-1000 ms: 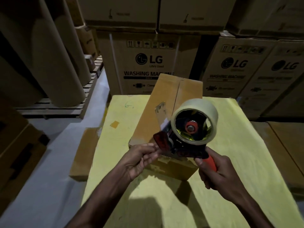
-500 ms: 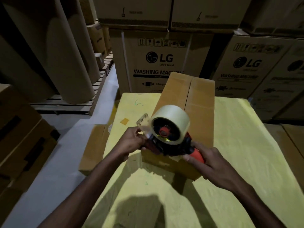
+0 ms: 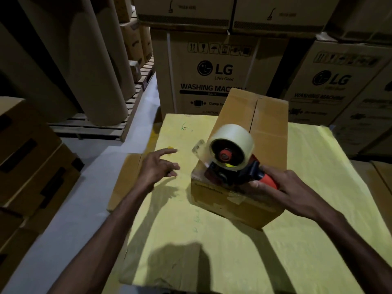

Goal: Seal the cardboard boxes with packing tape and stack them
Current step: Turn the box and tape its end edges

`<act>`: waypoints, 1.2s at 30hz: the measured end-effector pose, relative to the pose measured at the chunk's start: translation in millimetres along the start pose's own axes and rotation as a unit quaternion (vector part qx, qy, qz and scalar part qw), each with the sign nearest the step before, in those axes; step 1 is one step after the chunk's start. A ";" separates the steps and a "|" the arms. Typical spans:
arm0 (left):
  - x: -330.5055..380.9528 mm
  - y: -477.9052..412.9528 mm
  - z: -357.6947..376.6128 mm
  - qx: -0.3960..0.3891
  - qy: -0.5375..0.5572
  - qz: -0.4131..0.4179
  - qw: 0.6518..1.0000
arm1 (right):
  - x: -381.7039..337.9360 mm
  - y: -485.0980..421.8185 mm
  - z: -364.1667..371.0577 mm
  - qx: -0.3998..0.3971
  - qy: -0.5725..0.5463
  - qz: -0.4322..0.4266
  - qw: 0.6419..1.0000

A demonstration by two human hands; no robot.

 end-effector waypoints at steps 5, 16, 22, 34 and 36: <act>-10.2 -5.6 -0.1 -0.063 -0.004 -0.002 0.998 | 20.1 28.6 -20.9 0.020 -0.025 0.027 0.999; -14.3 -4.9 28.5 -0.024 0.050 0.035 0.998 | 26.8 48.0 -29.4 0.034 -0.039 0.022 0.998; -16.7 -1.0 33.2 0.001 0.074 0.042 0.996 | 19.8 50.1 -32.3 0.039 -0.029 0.017 0.999; -51.5 -3.8 53.9 -0.038 0.136 -0.032 0.989 | 28.6 49.0 -28.9 0.029 -0.030 0.041 0.998; -56.3 -3.3 60.1 -0.044 0.145 -0.041 0.988 | 30.9 49.7 -28.2 0.028 -0.028 0.046 0.998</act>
Point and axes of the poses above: each hand's wrist, its own y-axis away from the middle knuckle, its own z-axis out of the palm, x = y × z, the point moved 10 cm from there along -y, towards the middle knuckle, and after that the axes turned 15 degrees about -y, right-handed, at the moved point
